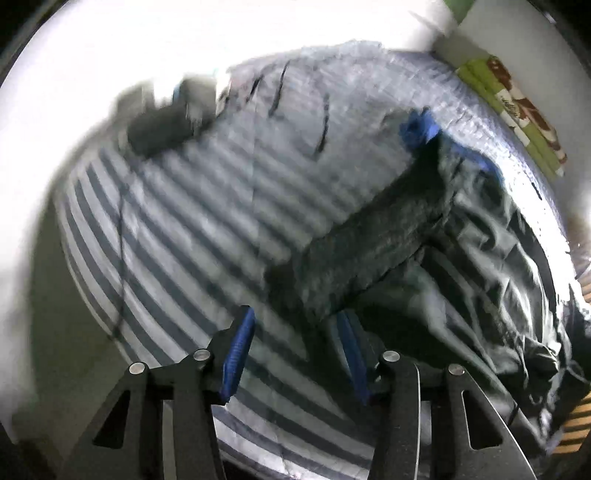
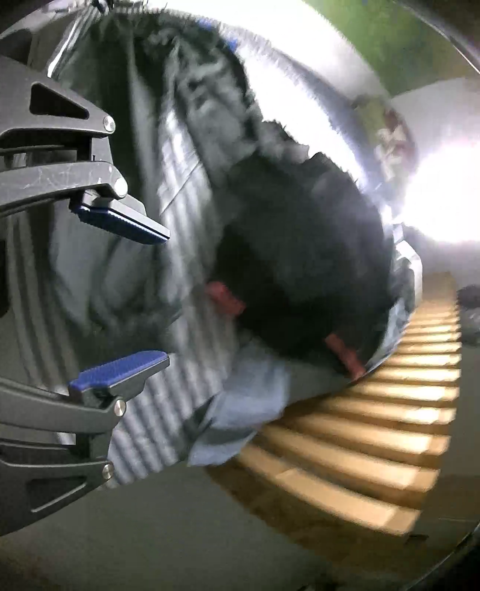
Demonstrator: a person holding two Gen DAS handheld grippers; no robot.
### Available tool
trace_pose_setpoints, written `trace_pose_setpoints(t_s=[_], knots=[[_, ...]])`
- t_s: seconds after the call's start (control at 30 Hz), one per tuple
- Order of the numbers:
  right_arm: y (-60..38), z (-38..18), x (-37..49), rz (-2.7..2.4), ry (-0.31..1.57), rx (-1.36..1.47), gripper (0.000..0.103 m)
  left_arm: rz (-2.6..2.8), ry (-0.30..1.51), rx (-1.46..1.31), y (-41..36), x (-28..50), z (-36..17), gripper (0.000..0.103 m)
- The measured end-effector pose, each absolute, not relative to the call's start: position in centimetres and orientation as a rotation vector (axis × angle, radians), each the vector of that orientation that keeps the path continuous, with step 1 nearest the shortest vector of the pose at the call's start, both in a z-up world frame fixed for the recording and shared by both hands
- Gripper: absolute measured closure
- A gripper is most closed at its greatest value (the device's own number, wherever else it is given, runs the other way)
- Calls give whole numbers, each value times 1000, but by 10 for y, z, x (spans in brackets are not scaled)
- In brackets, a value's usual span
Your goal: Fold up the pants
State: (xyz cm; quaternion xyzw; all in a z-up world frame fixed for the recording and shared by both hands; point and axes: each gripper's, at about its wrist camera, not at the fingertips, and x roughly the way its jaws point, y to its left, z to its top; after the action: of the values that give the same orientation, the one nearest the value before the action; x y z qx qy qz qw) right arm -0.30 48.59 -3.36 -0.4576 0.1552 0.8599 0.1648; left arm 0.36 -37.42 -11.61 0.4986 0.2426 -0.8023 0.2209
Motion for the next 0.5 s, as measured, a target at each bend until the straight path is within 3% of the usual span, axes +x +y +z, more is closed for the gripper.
trace_pose_setpoints(t_s=[0.1, 0.27, 0.5], knots=[[486, -10, -23, 2536, 466, -1222, 39, -2301, 736, 1317, -361, -10, -89, 45], [481, 2, -78, 2600, 430, -1206, 38, -2530, 708, 1380, -291, -69, -56, 44], [457, -48, -184, 2620, 362, -1533, 40, -2731, 550, 1581, -167, -171, -46, 44]])
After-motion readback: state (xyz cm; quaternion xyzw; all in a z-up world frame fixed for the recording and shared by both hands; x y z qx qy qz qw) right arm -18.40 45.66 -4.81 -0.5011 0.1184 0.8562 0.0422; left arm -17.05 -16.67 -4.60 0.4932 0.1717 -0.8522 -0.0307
